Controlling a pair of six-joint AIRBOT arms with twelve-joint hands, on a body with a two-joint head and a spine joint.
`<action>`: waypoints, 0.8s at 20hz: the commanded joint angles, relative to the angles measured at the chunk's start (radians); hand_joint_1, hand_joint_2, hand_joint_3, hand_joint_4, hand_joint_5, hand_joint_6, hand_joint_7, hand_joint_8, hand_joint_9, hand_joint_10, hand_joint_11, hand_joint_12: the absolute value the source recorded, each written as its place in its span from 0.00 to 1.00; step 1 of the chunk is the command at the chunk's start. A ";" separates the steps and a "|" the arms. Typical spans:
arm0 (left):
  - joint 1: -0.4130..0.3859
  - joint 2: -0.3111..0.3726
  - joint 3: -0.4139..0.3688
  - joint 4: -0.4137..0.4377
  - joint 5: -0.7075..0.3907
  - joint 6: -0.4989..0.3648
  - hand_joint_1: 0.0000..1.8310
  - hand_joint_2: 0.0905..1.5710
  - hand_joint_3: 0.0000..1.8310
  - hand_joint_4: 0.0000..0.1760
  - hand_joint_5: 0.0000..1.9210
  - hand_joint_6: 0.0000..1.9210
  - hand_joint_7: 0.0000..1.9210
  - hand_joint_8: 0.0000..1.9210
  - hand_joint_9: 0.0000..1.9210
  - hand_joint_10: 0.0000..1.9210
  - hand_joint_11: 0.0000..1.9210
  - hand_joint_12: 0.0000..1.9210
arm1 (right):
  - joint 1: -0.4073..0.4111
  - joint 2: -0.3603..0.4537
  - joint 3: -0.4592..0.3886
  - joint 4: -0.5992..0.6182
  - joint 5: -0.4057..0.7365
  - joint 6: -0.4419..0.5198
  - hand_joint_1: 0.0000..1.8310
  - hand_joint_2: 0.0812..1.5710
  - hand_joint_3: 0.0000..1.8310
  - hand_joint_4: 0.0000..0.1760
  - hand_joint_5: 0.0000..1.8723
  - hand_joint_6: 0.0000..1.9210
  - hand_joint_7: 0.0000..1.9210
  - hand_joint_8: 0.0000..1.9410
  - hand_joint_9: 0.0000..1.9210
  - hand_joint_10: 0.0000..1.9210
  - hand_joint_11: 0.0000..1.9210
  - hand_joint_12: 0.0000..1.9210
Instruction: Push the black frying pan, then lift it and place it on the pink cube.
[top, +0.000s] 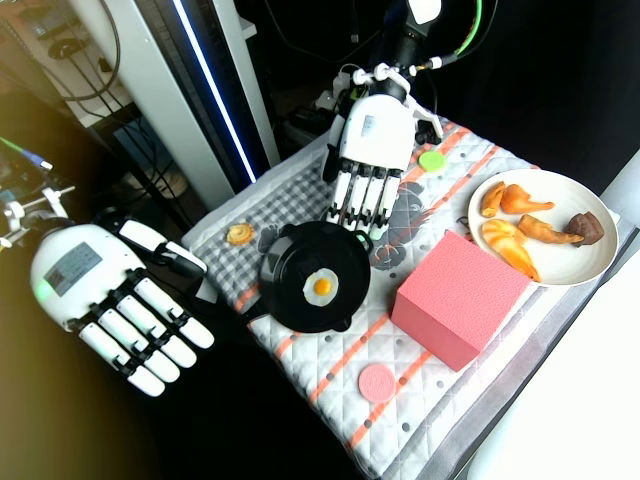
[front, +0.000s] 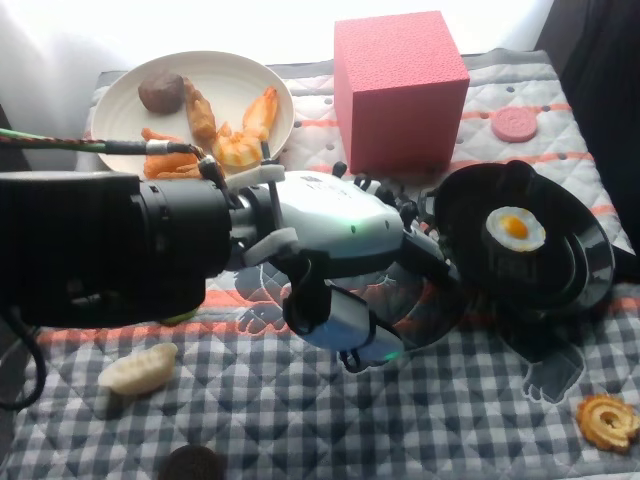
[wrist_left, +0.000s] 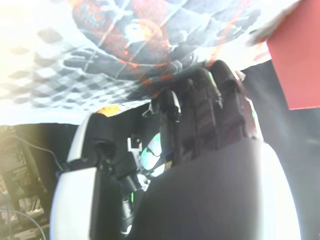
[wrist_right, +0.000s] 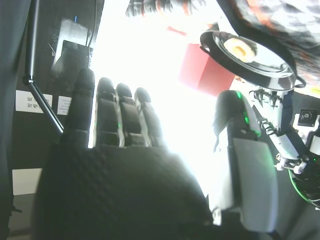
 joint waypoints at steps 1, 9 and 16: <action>-0.003 -0.005 -0.005 -0.008 -0.082 -0.002 0.39 0.76 0.00 0.15 0.25 0.01 0.18 0.00 0.17 0.01 0.00 0.41 | 0.001 0.003 0.003 0.009 0.125 0.003 0.19 0.75 0.00 0.00 0.00 0.00 0.00 0.00 0.00 0.00 0.00 0.07; 0.000 -0.025 -0.001 -0.017 -0.120 -0.017 0.45 0.76 0.00 0.13 0.25 0.00 0.15 0.00 0.14 0.00 0.00 0.43 | 0.001 0.003 0.003 0.009 0.125 0.003 0.18 0.75 0.00 0.00 0.00 0.00 0.00 0.00 0.00 0.00 0.00 0.11; 0.011 0.082 -0.037 -0.017 -0.188 -0.123 0.36 0.79 0.00 0.05 0.31 0.02 0.31 0.02 0.30 0.06 0.00 0.73 | -0.003 0.005 0.000 0.002 0.122 0.003 0.32 0.74 0.00 0.00 0.00 0.00 0.00 0.00 0.00 0.00 0.00 0.16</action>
